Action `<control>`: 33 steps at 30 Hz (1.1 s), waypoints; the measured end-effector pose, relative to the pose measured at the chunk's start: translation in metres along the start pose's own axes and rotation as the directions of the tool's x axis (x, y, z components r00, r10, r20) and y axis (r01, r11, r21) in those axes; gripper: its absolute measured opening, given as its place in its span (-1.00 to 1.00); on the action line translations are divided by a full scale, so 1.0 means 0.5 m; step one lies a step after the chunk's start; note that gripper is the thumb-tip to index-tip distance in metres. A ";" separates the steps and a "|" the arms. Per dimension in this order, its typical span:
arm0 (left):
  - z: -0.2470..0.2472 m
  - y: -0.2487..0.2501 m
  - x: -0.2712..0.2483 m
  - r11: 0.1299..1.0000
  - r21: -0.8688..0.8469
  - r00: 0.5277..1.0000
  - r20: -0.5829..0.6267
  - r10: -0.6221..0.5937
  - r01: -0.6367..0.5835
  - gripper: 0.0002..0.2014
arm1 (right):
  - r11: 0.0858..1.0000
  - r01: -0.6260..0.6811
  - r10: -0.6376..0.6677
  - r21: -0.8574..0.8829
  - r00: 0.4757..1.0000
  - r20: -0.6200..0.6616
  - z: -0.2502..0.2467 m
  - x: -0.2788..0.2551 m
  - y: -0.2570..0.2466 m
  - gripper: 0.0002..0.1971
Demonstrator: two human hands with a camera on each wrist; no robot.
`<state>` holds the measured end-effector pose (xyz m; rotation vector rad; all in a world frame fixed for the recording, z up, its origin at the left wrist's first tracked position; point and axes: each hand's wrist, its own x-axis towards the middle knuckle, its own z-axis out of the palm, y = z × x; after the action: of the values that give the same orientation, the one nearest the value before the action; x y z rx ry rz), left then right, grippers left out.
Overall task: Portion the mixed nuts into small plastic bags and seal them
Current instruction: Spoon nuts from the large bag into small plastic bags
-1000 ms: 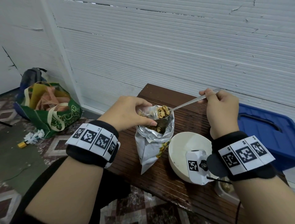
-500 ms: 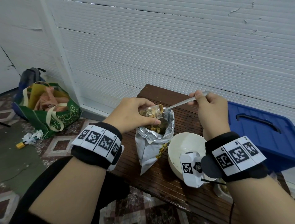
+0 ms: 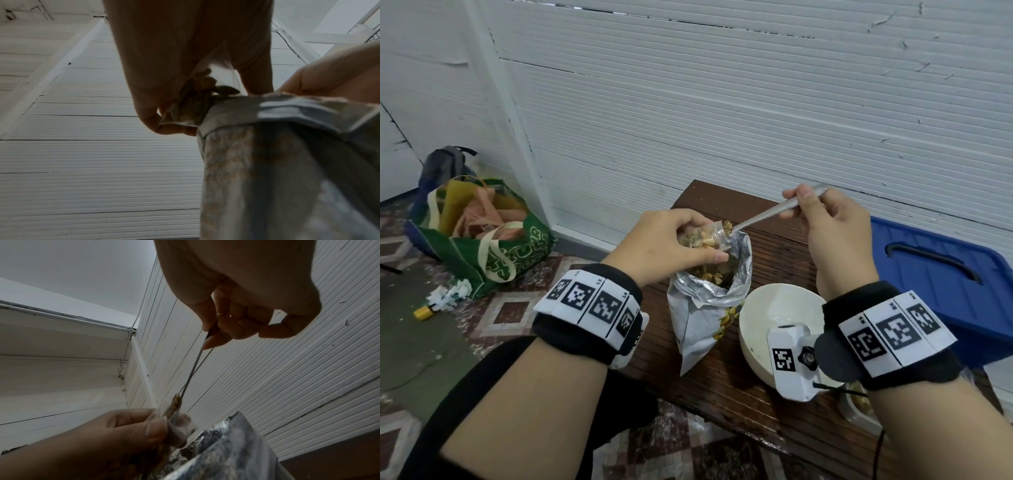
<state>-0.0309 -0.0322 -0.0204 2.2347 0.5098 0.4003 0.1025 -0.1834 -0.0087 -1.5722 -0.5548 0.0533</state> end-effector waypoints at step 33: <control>-0.030 -0.020 0.002 0.985 -0.168 0.999 -0.036 -0.041 0.035 -0.65 | 0.883 0.322 -0.260 -0.342 0.942 0.214 0.014 -0.049 0.048 -0.80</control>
<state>-0.0389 -0.0164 -0.0184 2.0557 0.5191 0.4514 0.0859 -0.1857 -0.0395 -1.8454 -0.9726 -0.1643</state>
